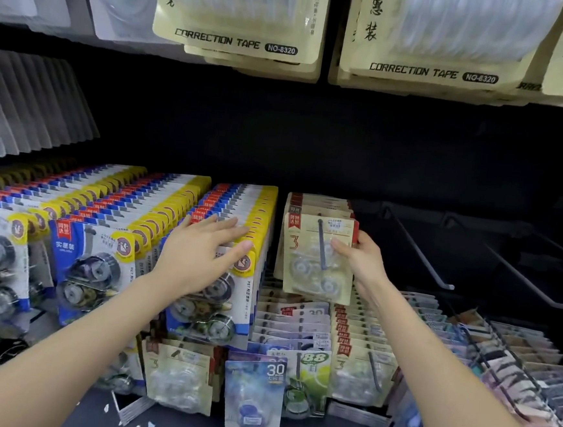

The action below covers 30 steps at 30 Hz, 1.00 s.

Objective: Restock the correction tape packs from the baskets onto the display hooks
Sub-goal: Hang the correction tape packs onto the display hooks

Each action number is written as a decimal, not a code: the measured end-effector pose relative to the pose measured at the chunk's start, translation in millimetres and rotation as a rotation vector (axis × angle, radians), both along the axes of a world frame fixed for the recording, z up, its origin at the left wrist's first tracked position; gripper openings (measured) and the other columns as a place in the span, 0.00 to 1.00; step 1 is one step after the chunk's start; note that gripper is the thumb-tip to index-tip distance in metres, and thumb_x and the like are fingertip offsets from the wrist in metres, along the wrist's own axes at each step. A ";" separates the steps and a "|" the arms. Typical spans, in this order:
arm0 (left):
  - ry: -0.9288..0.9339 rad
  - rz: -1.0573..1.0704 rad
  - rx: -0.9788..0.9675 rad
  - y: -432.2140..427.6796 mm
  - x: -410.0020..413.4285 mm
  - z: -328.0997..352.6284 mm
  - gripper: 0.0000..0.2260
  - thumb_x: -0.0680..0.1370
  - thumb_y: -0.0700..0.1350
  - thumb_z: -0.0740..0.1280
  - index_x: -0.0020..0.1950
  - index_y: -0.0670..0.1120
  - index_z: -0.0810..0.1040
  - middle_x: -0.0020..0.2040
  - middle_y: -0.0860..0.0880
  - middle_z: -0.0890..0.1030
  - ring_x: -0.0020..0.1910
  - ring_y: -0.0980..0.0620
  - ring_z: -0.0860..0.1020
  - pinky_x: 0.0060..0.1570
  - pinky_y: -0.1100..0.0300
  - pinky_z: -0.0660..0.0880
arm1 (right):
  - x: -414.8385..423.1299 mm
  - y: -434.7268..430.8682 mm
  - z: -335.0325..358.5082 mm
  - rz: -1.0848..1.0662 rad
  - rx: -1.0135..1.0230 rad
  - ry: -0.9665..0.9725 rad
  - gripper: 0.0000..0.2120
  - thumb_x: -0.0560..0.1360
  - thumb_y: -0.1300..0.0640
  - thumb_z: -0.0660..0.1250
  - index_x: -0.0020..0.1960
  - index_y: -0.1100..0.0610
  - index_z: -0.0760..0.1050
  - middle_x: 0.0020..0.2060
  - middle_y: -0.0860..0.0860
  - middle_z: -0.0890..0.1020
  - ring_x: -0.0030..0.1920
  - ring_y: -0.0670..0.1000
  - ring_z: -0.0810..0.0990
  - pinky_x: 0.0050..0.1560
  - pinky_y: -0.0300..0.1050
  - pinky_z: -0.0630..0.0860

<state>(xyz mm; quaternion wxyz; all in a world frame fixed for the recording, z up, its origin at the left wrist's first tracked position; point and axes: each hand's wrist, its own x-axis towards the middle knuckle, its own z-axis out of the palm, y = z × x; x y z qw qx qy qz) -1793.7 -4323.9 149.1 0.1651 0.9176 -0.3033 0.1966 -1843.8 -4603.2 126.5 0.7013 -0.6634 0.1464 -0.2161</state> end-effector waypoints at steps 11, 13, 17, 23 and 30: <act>0.014 0.006 0.037 -1.2 -3.6 0.5 0.48 0.67 0.77 0.28 0.73 0.60 0.70 0.75 0.54 0.68 0.77 0.49 0.61 0.75 0.42 0.52 | 22.7 -8.1 -15.1 -0.190 -0.516 0.169 0.20 0.73 0.44 0.72 0.58 0.57 0.78 0.52 0.52 0.83 0.54 0.53 0.81 0.56 0.54 0.79; 0.014 0.006 0.036 -1.4 -4.1 0.9 0.48 0.67 0.77 0.28 0.73 0.60 0.70 0.75 0.54 0.68 0.77 0.49 0.61 0.75 0.42 0.52 | 23.2 -7.2 -15.0 -0.184 -0.550 0.223 0.22 0.74 0.42 0.71 0.59 0.57 0.77 0.54 0.53 0.82 0.55 0.55 0.80 0.55 0.52 0.78; 0.020 -0.001 0.069 0.3 -5.3 3.5 0.49 0.66 0.77 0.27 0.73 0.60 0.69 0.75 0.54 0.67 0.77 0.49 0.60 0.75 0.42 0.51 | 8.6 -5.8 -14.0 -0.279 -0.659 0.333 0.31 0.73 0.34 0.66 0.63 0.58 0.72 0.55 0.55 0.81 0.57 0.59 0.79 0.52 0.51 0.74; -0.143 -0.018 -0.086 11.4 -20.4 4.0 0.32 0.78 0.65 0.47 0.72 0.49 0.74 0.72 0.43 0.72 0.74 0.40 0.66 0.74 0.39 0.55 | -68.6 13.8 -42.1 -0.385 -0.654 0.266 0.21 0.78 0.40 0.64 0.59 0.57 0.74 0.46 0.46 0.76 0.52 0.52 0.79 0.47 0.46 0.69; -0.431 -0.084 -0.292 68.5 -97.7 -82.3 0.15 0.79 0.46 0.62 0.52 0.37 0.81 0.51 0.40 0.81 0.50 0.39 0.78 0.51 0.48 0.71 | -183.4 29.6 -158.2 -0.190 -0.701 0.568 0.16 0.76 0.41 0.67 0.49 0.54 0.73 0.45 0.51 0.82 0.50 0.56 0.81 0.45 0.47 0.71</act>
